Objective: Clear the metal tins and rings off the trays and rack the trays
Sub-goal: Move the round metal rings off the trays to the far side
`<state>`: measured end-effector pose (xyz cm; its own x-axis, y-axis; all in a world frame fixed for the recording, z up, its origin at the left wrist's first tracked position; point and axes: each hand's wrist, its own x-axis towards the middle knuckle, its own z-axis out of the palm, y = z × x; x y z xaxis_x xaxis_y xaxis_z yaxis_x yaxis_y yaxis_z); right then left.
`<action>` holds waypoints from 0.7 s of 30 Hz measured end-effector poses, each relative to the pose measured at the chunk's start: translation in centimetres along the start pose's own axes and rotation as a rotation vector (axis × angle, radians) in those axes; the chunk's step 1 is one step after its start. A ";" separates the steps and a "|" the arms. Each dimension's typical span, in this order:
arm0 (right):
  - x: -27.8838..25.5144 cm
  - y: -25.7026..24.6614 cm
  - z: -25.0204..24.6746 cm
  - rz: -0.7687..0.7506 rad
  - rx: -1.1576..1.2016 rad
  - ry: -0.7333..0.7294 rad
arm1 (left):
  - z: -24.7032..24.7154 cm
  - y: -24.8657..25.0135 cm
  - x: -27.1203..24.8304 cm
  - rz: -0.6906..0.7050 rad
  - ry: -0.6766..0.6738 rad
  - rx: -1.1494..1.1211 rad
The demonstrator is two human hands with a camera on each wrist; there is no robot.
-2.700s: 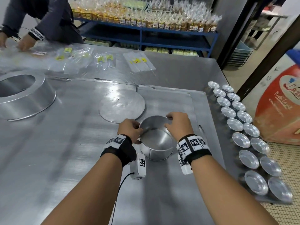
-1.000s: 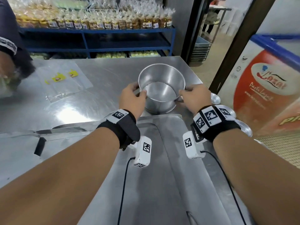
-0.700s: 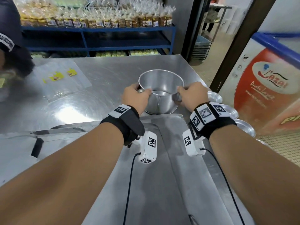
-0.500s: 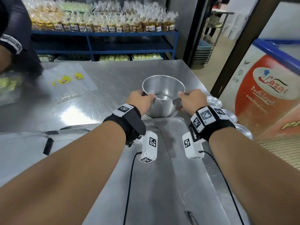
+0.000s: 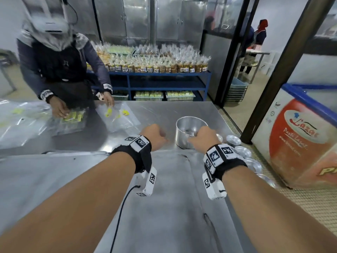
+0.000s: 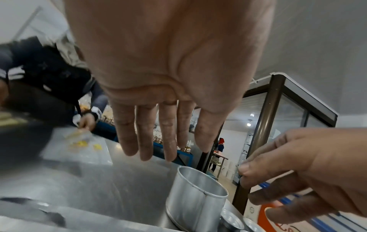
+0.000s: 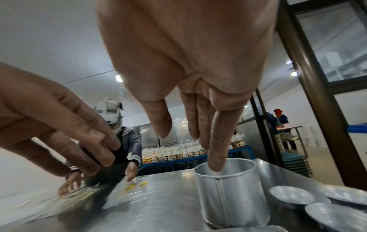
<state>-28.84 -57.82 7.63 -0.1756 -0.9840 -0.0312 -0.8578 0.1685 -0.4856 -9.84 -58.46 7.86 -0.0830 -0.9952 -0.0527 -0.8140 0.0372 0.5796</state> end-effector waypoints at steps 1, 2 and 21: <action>-1.3 -1.0 -0.2 -0.034 -0.032 -0.033 | -1.0 -0.2 -1.5 -0.002 0.001 0.036; -2.6 -1.9 -0.4 -0.064 -0.061 -0.068 | -2.1 -0.5 -3.0 -0.005 0.006 0.057; -26.1 -29.9 12.5 -0.449 -0.239 -0.235 | -21.1 -26.4 -26.3 -0.227 0.065 0.357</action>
<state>7.49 -37.89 12.03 0.3207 -0.9443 -0.0739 -0.9141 -0.2881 -0.2855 25.97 -35.15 11.11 0.1485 -0.9849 -0.0885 -0.9564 -0.1658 0.2403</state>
